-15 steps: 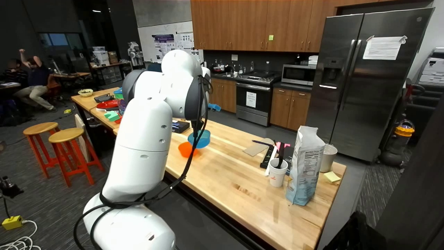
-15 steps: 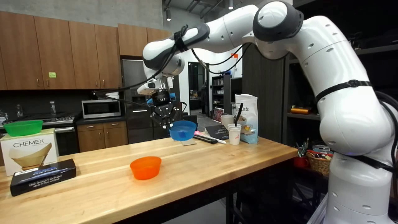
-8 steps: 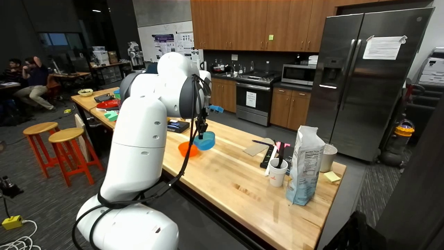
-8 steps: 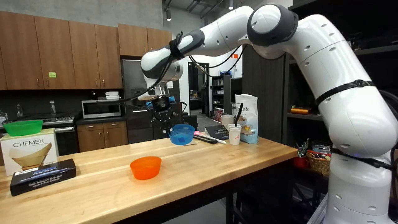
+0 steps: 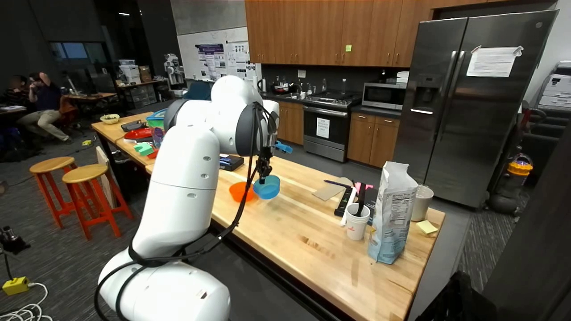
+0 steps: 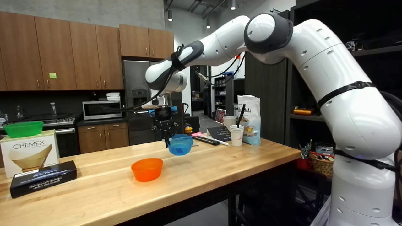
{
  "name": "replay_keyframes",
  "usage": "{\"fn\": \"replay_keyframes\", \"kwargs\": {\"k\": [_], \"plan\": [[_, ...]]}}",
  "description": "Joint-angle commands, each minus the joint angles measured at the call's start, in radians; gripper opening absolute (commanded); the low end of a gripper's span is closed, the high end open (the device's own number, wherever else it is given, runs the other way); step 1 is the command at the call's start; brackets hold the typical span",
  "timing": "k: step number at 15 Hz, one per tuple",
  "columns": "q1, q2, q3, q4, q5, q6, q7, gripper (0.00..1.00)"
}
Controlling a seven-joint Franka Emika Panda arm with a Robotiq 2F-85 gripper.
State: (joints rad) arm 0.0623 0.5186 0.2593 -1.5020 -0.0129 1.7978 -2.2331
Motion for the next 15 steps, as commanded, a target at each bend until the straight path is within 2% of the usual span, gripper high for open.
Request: {"fn": "replay_keyframes", "kwargs": {"k": [1,11,12,15], "plan": [[-0.003,0.011,-0.015,-0.011,0.048,0.025,-0.042,0.01],[-0.022,0.043,-0.022,-0.001,0.122,-0.007,-0.085,0.01],[-0.002,0.045,-0.031,-0.001,0.098,0.001,-0.062,0.04],[-0.006,0.049,-0.031,-0.001,0.106,0.001,-0.066,0.04]]}}
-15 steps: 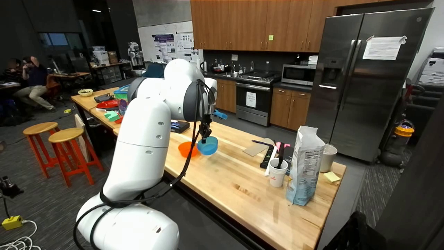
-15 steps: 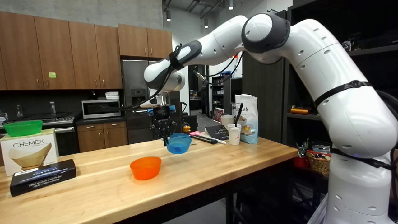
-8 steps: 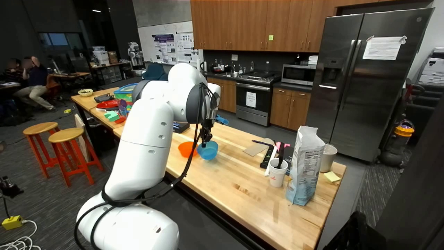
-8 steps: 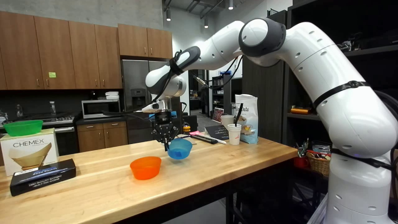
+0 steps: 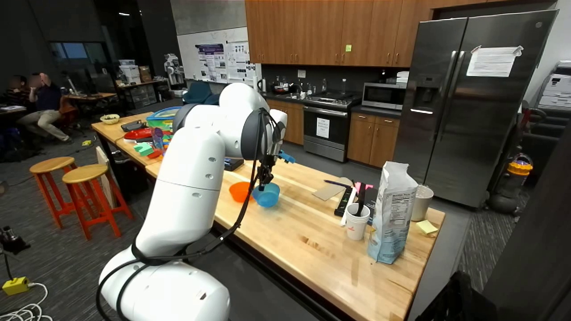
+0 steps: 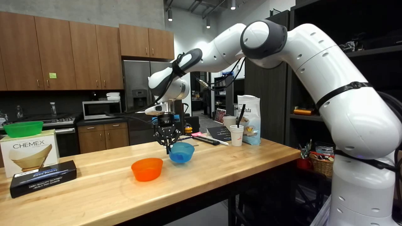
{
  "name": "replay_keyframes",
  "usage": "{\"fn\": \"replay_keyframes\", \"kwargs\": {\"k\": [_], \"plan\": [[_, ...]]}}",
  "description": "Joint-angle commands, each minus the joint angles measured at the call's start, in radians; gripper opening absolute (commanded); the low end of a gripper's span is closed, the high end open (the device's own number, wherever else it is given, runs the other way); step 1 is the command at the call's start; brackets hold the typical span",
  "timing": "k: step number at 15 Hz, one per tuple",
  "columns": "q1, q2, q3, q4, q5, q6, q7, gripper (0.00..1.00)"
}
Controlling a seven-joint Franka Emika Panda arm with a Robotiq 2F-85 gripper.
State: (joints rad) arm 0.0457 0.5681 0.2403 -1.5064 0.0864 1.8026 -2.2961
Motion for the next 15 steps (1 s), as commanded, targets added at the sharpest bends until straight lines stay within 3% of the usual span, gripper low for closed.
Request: {"fn": "replay_keyframes", "kwargs": {"k": [1,12,13,15], "plan": [[0.011,0.001,-0.012,0.004,0.006,-0.004,-0.003,0.04],[0.011,0.002,-0.012,0.004,0.006,-0.004,-0.005,0.04],[0.011,0.002,-0.012,0.004,0.006,-0.004,-0.006,0.29],[0.011,0.002,-0.011,0.0,0.008,0.002,-0.006,0.35]]}}
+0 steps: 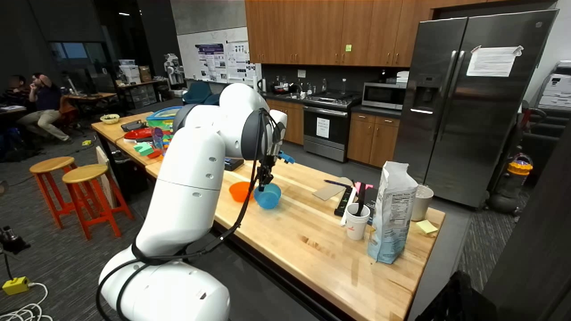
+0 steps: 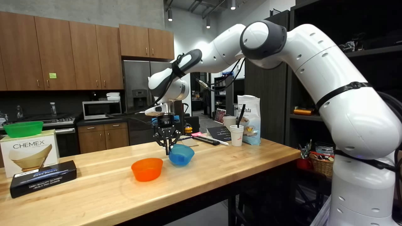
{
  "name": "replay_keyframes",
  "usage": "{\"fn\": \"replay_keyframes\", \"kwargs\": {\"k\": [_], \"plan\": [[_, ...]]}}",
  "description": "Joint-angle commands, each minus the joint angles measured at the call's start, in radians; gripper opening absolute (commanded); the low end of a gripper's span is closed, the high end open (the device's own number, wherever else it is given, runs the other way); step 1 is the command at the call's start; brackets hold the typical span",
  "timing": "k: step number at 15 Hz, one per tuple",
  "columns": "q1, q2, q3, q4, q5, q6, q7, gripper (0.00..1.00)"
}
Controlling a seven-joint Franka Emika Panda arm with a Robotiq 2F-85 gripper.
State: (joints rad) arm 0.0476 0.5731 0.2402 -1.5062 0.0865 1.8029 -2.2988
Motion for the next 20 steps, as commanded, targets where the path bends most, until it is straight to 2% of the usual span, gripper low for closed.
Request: {"fn": "replay_keyframes", "kwargs": {"k": [1,9,10,20], "plan": [[0.01,-0.002,-0.011,0.0,0.009,0.004,-0.003,0.4],[0.015,-0.022,-0.014,-0.001,-0.006,0.01,-0.001,0.95],[0.019,-0.037,-0.014,0.001,-0.015,0.015,-0.001,0.99],[0.086,-0.236,-0.005,0.002,-0.085,0.111,0.034,1.0]]}}
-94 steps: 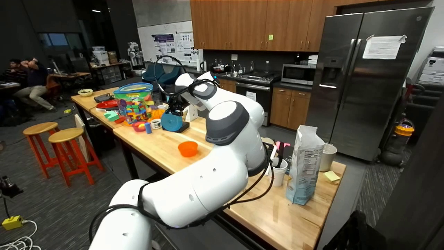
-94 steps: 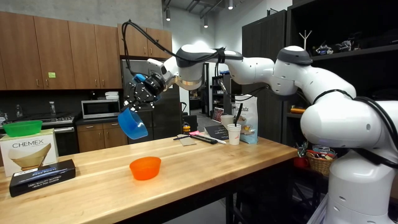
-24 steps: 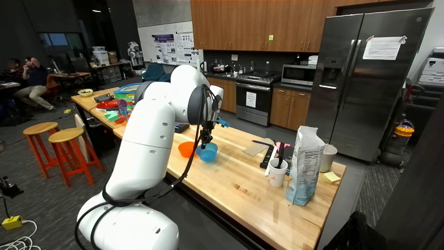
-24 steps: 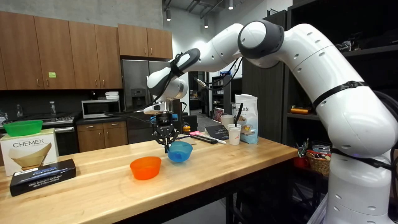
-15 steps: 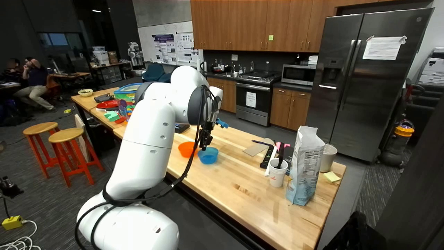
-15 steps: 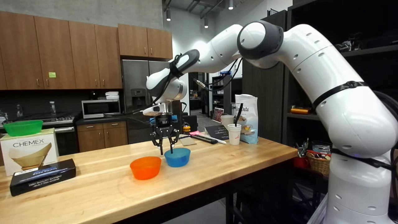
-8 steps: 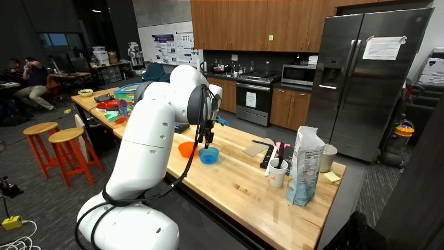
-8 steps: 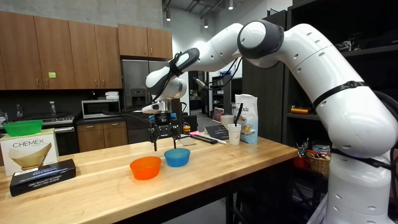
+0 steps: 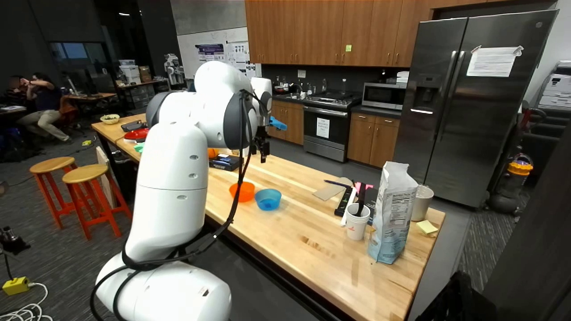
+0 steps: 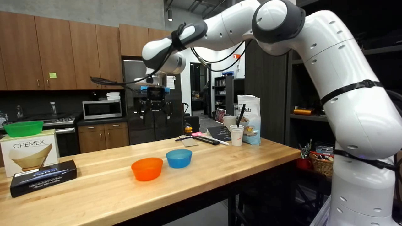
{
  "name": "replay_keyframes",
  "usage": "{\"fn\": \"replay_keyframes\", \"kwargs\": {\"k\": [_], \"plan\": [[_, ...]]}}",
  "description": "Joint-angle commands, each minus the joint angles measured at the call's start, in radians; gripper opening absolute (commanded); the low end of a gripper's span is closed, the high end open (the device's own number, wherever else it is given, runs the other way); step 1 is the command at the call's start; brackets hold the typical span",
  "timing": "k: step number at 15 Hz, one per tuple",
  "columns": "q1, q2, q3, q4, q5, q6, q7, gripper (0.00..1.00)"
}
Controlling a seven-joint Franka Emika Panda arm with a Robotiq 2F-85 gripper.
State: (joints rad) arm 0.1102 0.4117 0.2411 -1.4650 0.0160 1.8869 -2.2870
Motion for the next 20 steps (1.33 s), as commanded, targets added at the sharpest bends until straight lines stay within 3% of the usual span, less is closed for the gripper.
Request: {"fn": "replay_keyframes", "kwargs": {"k": [1,15,17,20], "plan": [[0.03,-0.092,-0.002,-0.044,-0.008,0.031,0.025,1.0],[0.12,-0.299,0.057,-0.167,0.047,0.143,0.089,1.0],[0.128,-0.332,0.063,-0.201,0.068,0.145,0.107,0.74],[0.137,-0.401,0.069,-0.278,0.122,0.177,0.139,0.53]]}}
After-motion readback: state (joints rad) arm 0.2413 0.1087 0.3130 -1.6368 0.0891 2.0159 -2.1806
